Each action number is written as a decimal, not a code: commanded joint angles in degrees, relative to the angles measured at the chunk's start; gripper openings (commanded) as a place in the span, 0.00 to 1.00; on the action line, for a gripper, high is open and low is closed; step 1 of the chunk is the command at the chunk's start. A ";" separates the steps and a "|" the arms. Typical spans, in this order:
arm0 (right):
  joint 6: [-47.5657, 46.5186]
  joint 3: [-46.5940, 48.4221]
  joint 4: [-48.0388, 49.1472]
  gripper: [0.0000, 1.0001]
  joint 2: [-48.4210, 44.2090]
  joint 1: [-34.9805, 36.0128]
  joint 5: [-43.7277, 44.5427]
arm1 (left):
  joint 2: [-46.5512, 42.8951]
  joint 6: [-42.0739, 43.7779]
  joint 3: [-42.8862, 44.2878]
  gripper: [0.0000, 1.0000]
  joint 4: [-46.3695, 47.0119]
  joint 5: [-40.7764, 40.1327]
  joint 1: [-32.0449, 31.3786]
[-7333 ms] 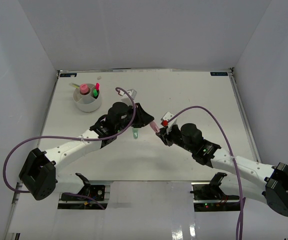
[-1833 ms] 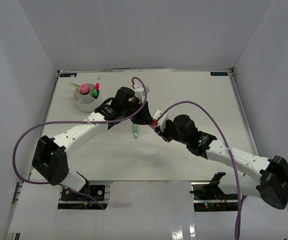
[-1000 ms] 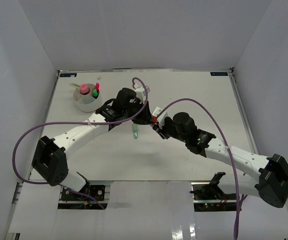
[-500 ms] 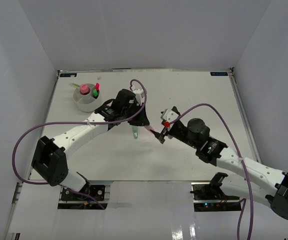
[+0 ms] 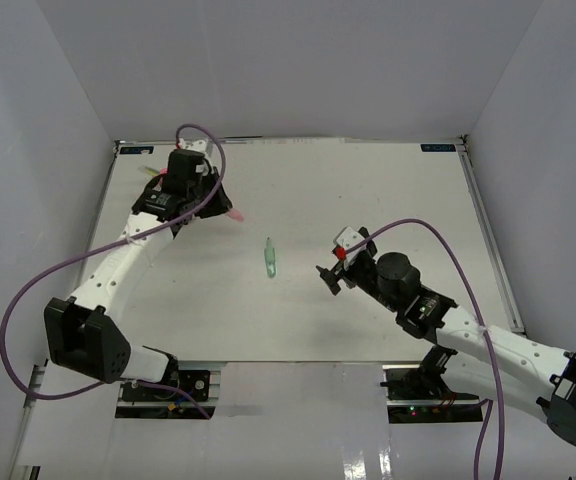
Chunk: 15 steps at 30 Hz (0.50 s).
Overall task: Sort the stationery into containers
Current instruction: Place the pen in the storage box.
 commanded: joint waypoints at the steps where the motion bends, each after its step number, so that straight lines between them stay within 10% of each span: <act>1: 2.82 -0.43 2.31 0.90 0.71 -0.11 2.55 | -2.86 1.04 2.85 0.23 -3.64 -3.54 6.00; 15: 6.78 -3.25 5.22 0.90 1.16 -0.29 0.52 | 4.51 1.57 8.65 0.26 -2.77 -2.14 24.65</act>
